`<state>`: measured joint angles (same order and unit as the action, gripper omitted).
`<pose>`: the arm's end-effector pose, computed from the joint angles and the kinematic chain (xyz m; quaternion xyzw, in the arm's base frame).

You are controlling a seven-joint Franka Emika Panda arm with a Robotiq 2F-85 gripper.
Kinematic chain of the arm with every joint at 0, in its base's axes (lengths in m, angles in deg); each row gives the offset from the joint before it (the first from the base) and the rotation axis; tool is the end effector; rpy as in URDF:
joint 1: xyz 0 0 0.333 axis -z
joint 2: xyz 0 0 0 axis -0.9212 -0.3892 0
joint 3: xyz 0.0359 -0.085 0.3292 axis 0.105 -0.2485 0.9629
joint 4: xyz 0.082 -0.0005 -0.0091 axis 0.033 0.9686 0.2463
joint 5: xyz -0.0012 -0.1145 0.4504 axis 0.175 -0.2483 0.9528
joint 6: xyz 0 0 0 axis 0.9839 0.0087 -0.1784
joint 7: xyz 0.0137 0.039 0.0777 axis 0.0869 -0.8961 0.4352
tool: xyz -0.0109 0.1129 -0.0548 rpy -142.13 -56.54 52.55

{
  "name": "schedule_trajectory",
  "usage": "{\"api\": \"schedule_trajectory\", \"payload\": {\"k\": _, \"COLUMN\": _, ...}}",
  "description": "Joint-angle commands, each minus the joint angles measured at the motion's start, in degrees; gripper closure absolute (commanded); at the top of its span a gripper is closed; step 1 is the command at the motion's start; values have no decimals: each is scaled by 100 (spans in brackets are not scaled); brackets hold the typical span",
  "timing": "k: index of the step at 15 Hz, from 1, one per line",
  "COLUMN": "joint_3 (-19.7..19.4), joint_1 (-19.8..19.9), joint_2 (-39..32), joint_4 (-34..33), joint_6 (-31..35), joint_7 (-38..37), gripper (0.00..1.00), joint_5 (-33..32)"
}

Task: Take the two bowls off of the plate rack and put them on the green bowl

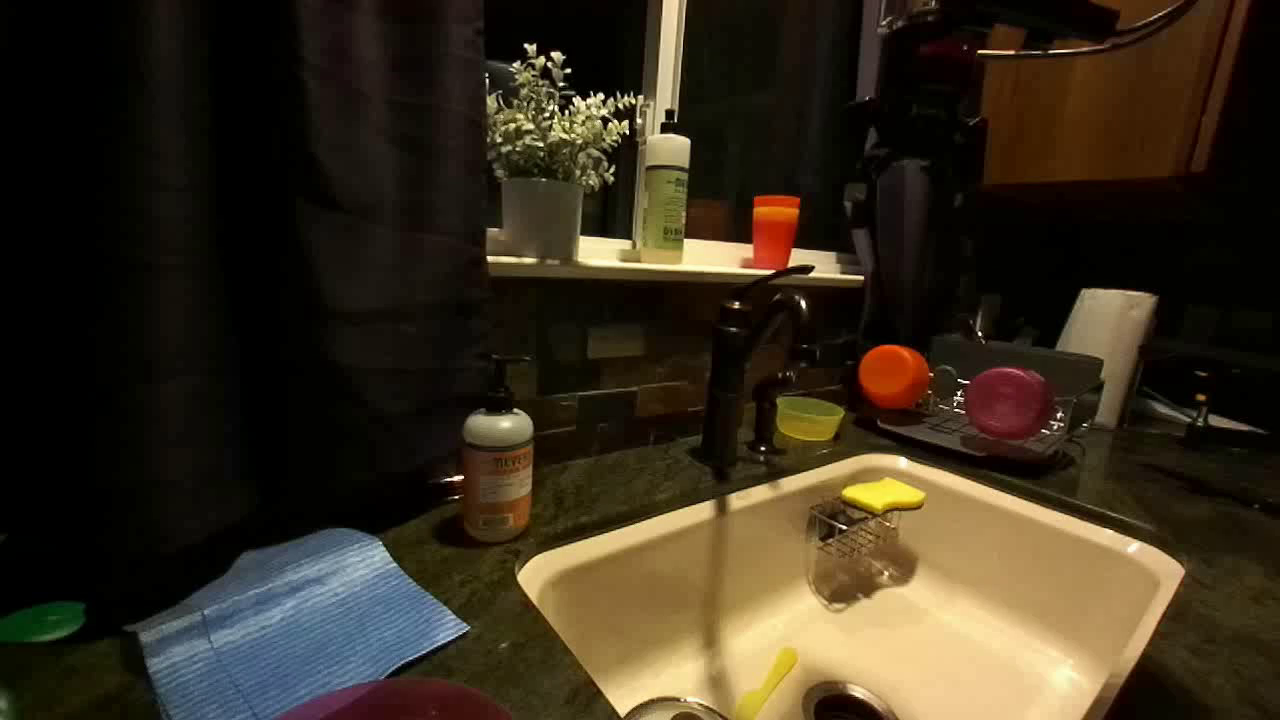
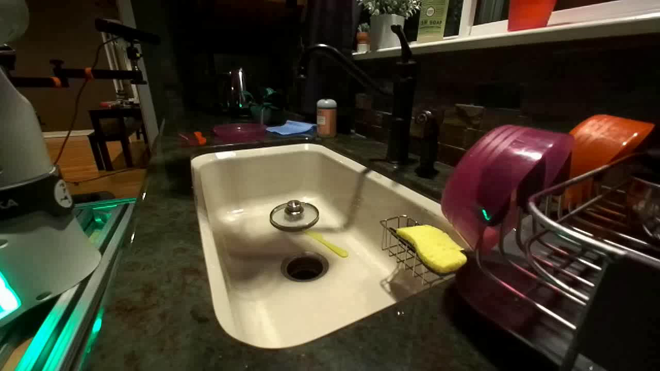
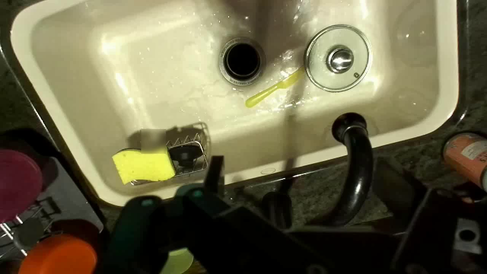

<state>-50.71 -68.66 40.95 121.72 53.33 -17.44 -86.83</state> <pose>0.4636 0.1581 0.5443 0.9928 -0.1151 0.0226 0.0241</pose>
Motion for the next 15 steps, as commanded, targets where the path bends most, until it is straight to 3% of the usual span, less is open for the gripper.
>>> {"api": "schedule_trajectory", "payload": {"k": 1, "joint_3": -72, "joint_1": -87, "joint_2": -14, "joint_4": -10, "joint_6": -8, "joint_7": -30, "gripper": 0, "joint_5": -35}}
{"api": "schedule_trajectory", "payload": {"k": 11, "joint_3": -64, "joint_1": -21, "joint_2": -12, "joint_4": 64, "joint_6": 66, "joint_7": -228, "gripper": 0, "joint_5": -74}}
{"api": "schedule_trajectory", "payload": {"k": 15, "joint_3": -248, "joint_1": 249, "joint_2": 180, "joint_4": 290, "joint_6": 268, "joint_7": -410, "gripper": 0, "joint_5": -585}}
